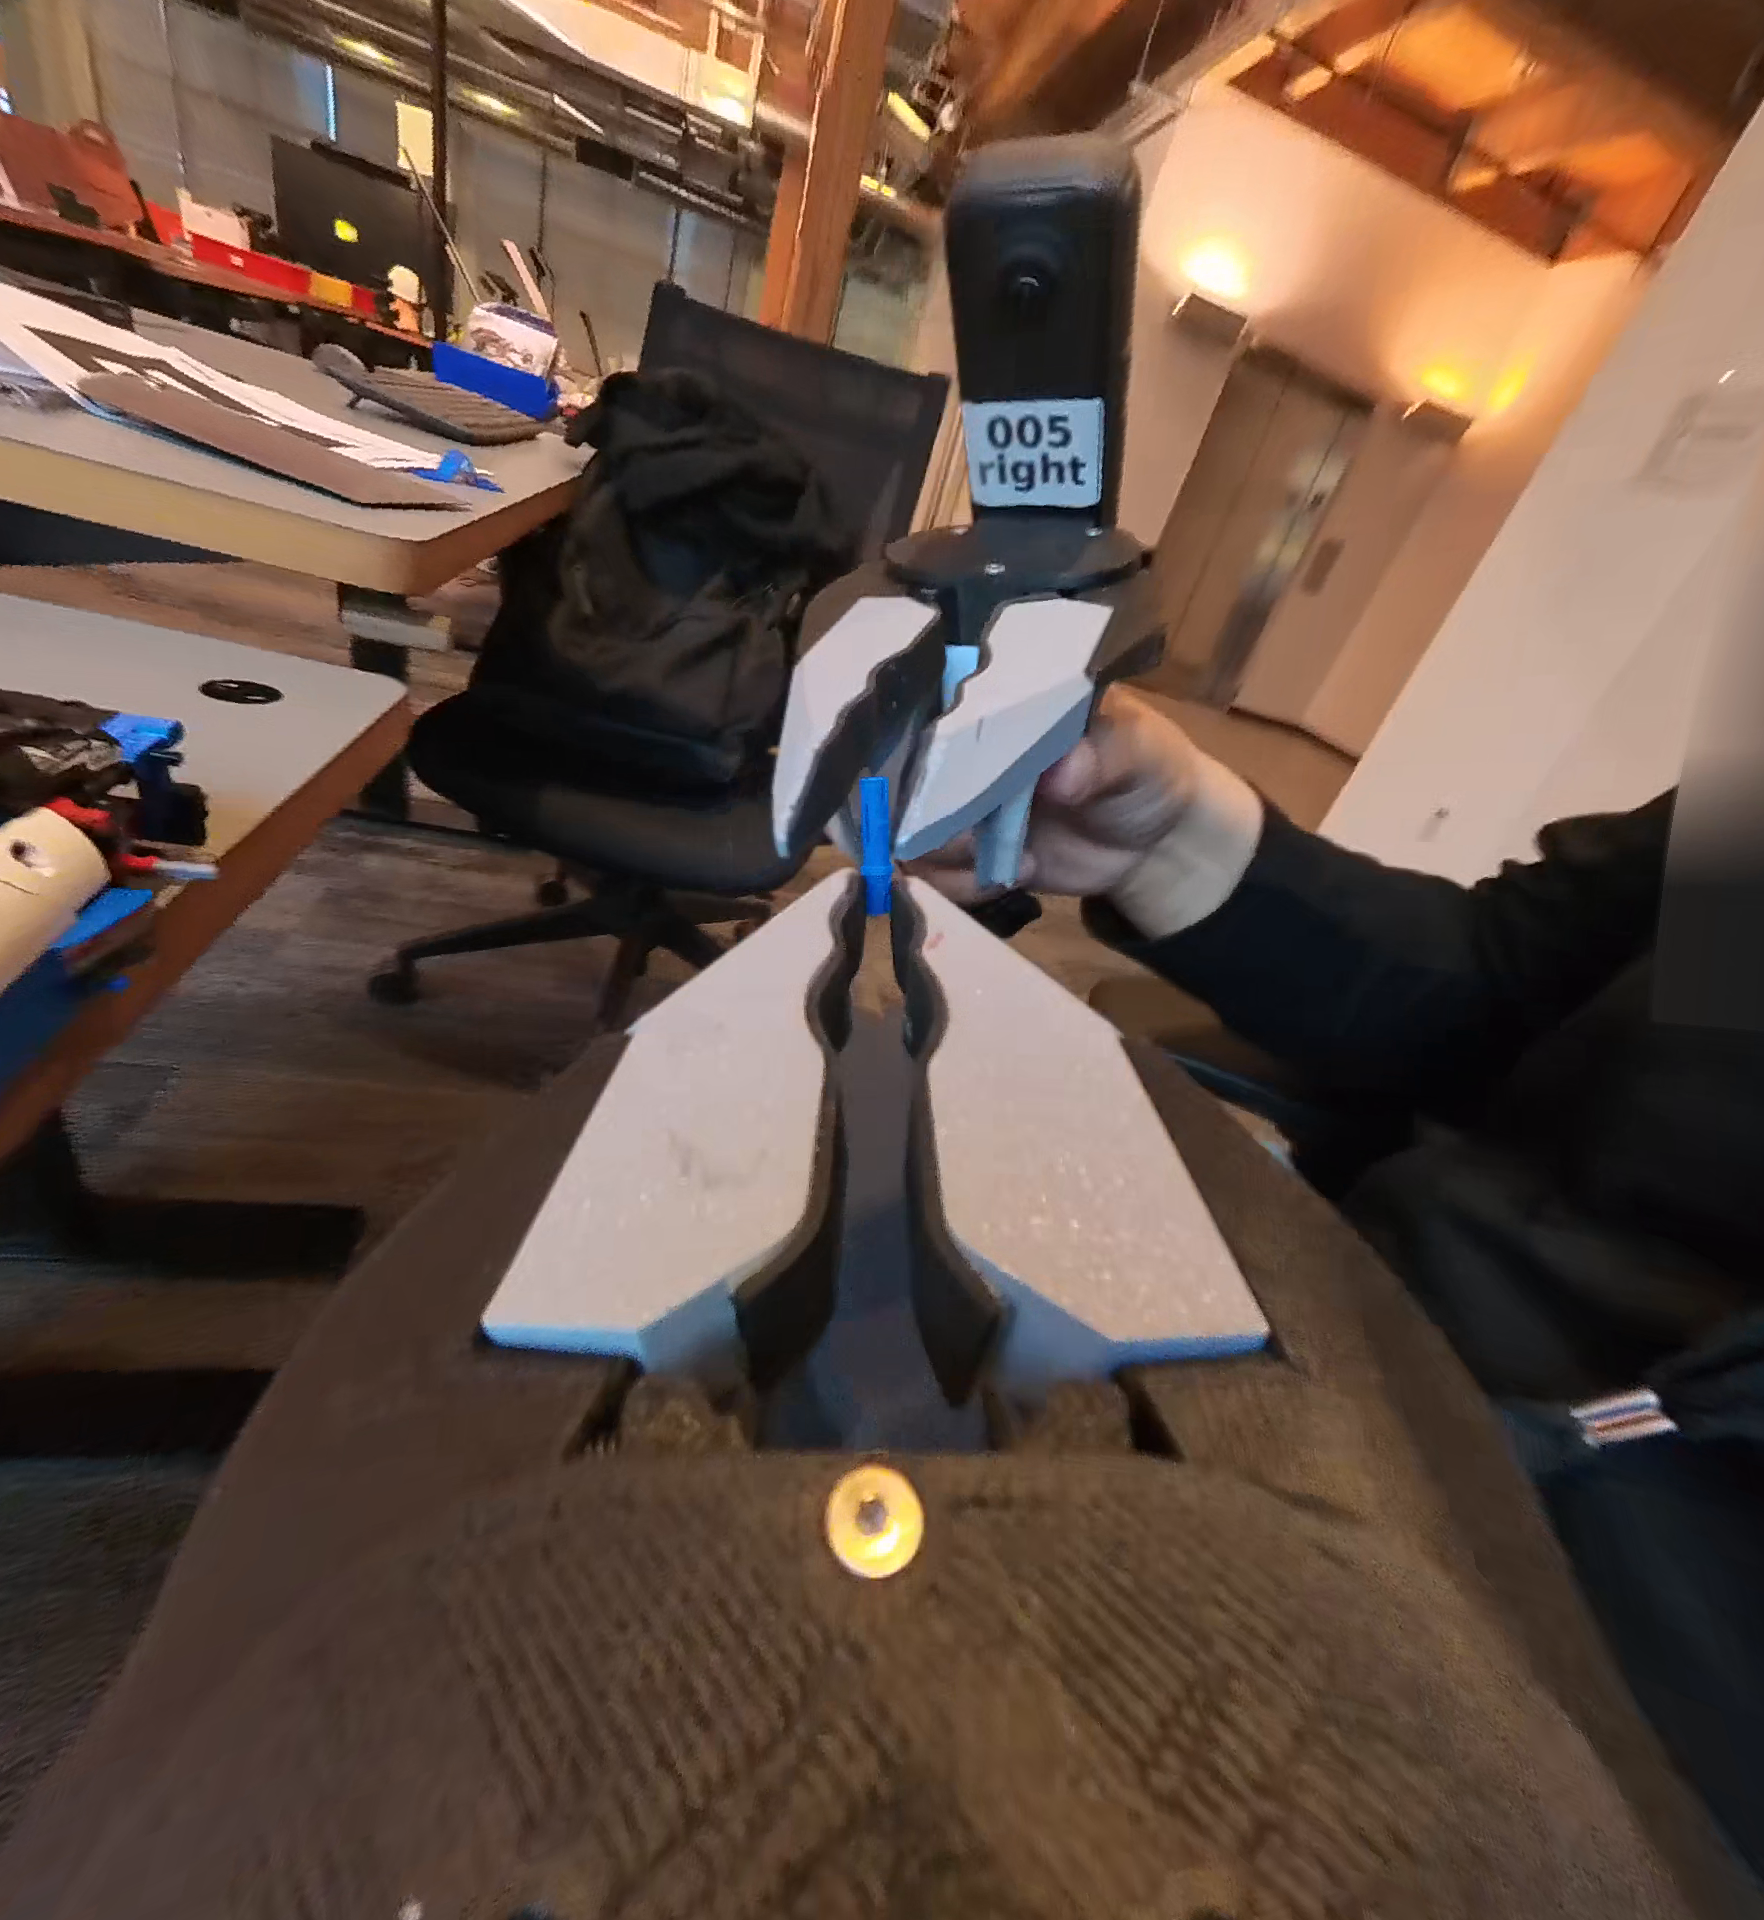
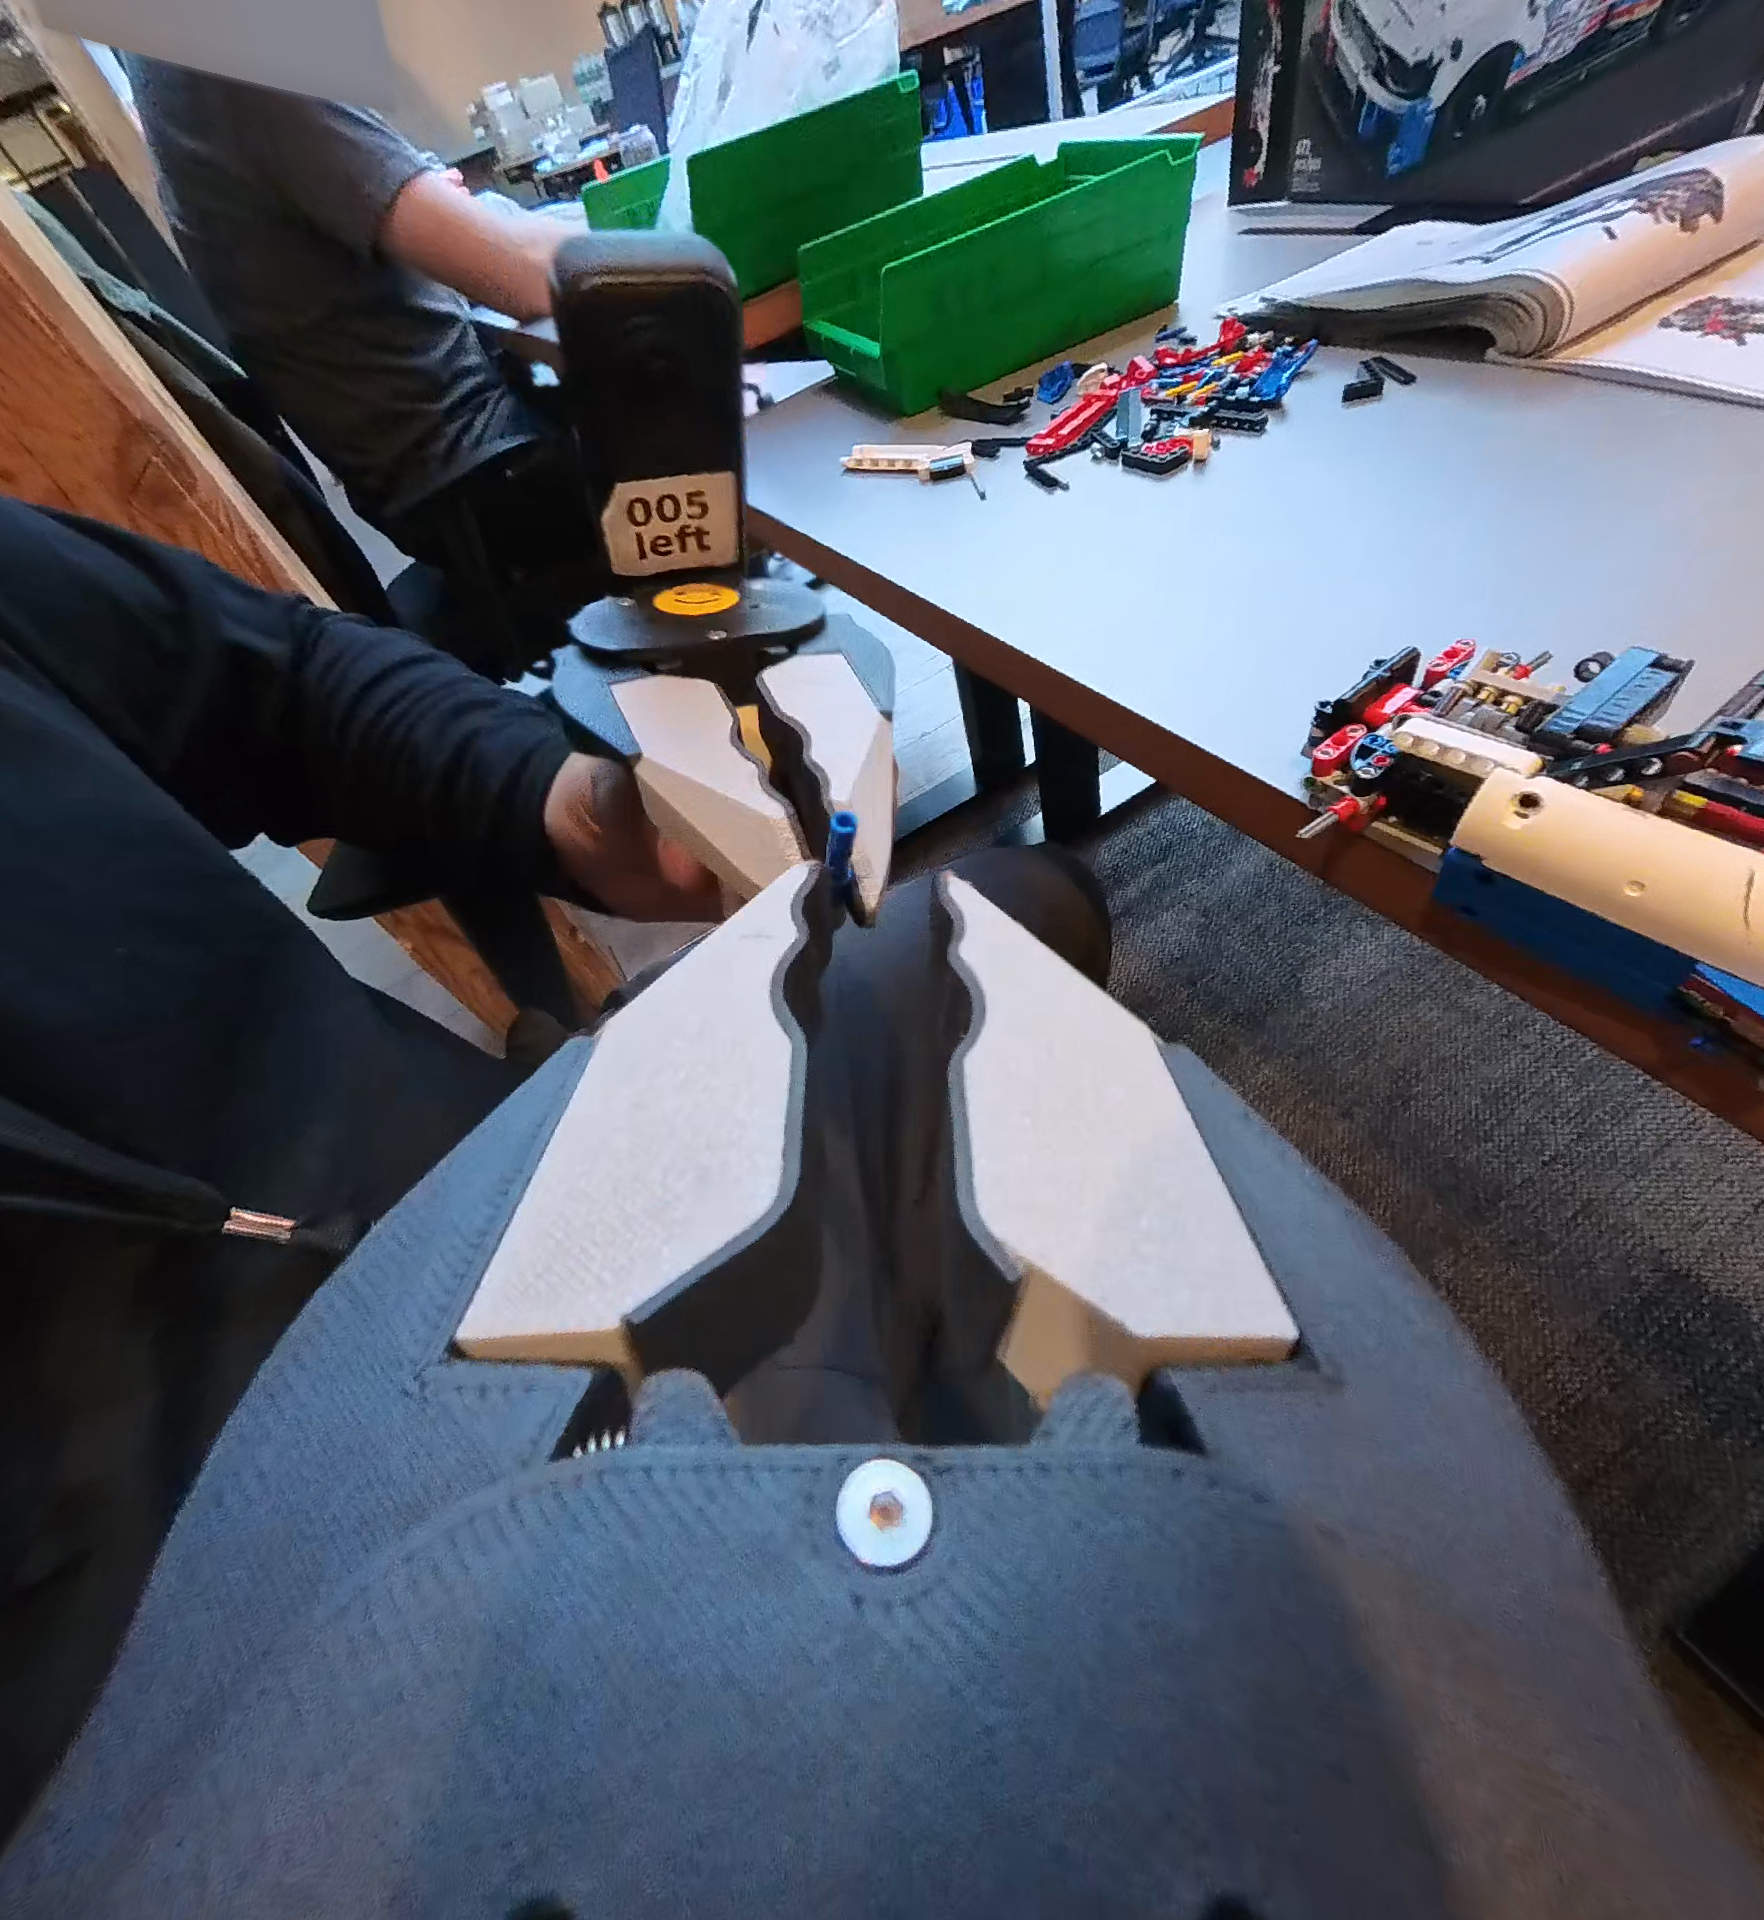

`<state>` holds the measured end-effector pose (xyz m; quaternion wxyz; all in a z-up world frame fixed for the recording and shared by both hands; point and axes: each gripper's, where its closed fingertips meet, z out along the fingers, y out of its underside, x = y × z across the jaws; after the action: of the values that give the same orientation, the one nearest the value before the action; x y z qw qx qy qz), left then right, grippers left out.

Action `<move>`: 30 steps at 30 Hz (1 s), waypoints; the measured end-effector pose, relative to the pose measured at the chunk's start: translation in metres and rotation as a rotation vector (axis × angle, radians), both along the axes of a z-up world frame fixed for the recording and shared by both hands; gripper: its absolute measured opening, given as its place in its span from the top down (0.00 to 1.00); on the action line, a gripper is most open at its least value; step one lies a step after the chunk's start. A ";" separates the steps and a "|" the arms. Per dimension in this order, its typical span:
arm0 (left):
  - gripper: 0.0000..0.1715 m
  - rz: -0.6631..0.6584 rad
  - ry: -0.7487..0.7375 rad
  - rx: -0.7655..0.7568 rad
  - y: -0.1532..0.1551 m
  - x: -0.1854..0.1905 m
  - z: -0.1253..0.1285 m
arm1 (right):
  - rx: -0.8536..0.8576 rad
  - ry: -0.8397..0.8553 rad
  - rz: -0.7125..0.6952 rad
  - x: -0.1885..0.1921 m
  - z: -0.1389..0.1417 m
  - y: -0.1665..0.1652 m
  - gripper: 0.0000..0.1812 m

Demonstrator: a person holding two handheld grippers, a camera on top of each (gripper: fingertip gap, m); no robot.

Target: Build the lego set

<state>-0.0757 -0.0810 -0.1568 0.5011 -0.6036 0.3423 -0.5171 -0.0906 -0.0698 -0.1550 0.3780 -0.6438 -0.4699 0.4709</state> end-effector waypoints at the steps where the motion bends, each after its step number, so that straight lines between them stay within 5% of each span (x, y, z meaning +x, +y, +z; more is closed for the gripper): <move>1: 0.99 -0.007 -0.006 -0.014 0.000 0.001 -0.001 | 0.005 0.007 0.001 -0.001 0.001 -0.001 0.91; 11: 0.98 -0.047 0.092 -0.041 0.000 0.005 -0.016 | -0.011 -0.054 0.041 -0.002 -0.009 -0.007 0.99; 17: 0.70 0.070 0.460 0.425 0.004 -0.009 -0.028 | -0.318 0.014 0.125 0.008 -0.013 -0.013 0.99; 21: 0.72 0.126 0.482 0.721 -0.013 0.001 -0.025 | -0.442 -0.002 0.193 0.006 -0.030 -0.022 0.99; 24: 0.83 0.199 0.457 0.938 -0.023 0.003 -0.016 | -0.473 -0.004 0.232 0.003 -0.033 -0.028 0.99; 30: 0.79 0.156 0.507 0.896 -0.023 0.006 -0.028 | -0.500 -0.003 0.275 0.004 -0.033 -0.035 0.99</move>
<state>-0.0701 -0.1040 -0.1848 0.6487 -0.4598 0.5948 -0.1184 -0.0863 -0.1050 -0.1875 0.1392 -0.6480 -0.4226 0.6181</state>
